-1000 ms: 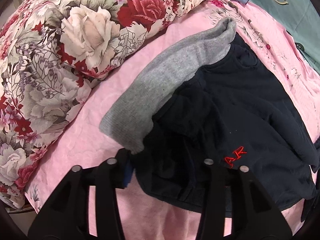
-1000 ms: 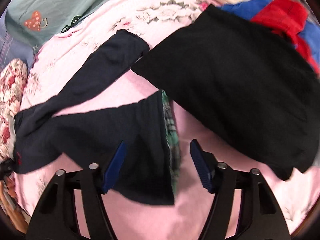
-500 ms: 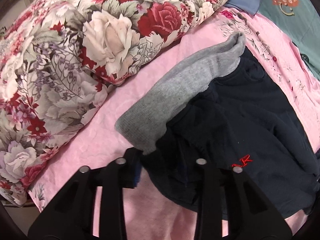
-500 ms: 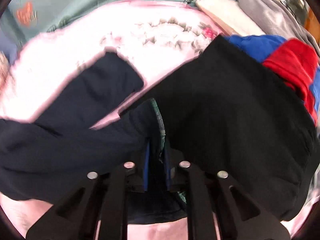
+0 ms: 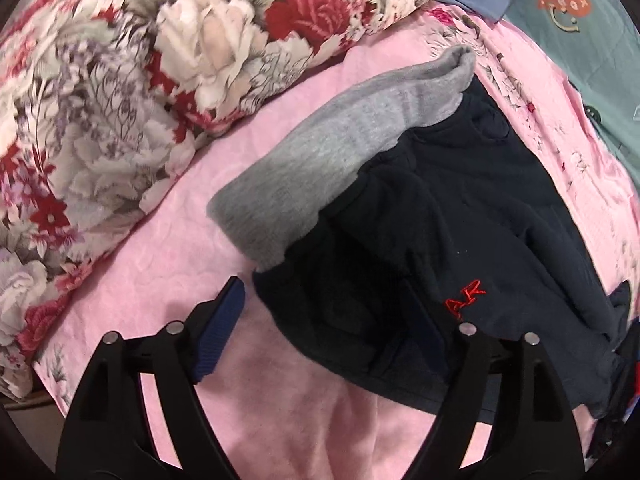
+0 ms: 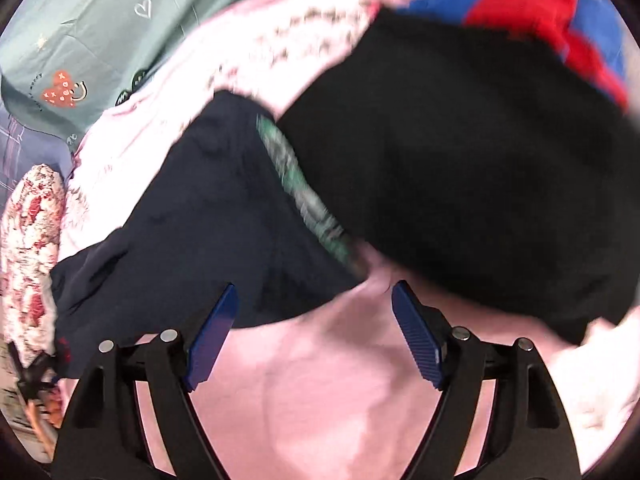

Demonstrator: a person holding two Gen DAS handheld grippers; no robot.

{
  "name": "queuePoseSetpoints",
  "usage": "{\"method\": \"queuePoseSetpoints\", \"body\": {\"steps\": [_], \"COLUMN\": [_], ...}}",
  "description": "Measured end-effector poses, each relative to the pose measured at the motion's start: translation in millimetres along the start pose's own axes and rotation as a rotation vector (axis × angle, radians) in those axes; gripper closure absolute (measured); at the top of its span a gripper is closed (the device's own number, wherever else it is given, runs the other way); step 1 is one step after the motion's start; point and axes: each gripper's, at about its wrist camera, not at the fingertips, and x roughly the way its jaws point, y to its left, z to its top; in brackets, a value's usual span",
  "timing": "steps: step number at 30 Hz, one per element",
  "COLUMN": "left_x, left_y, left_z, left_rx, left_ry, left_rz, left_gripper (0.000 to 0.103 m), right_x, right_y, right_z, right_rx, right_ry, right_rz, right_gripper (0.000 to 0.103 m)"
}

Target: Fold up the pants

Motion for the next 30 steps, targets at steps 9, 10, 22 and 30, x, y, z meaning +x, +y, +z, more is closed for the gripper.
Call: {"method": "queuePoseSetpoints", "body": {"steps": [9,10,22,30], "left_x": [-3.6,-2.1,-28.7,-57.0], "left_y": [4.6,0.7,-6.8,-7.0], "left_z": [-5.1,-3.1,15.4,12.1], "left_rx": [0.021,0.03,0.024,0.056], "left_ry": [0.017,0.014,-0.08,-0.144], "left_rz": [-0.096,-0.095,-0.098,-0.084], "left_gripper": [0.018,0.023,0.098,0.098], "right_x": [16.8,16.5,6.4,-48.0], "right_y": [19.2,18.3,16.0,12.0], "right_z": [8.2,8.6,14.2,14.6], "right_rx": [-0.002,0.001,-0.002,-0.059], "right_ry": [-0.026,-0.029,-0.074,-0.074], "right_rz": [0.042,0.049,0.06,0.097], "right_gripper": [0.042,0.042,0.089,0.089]}}
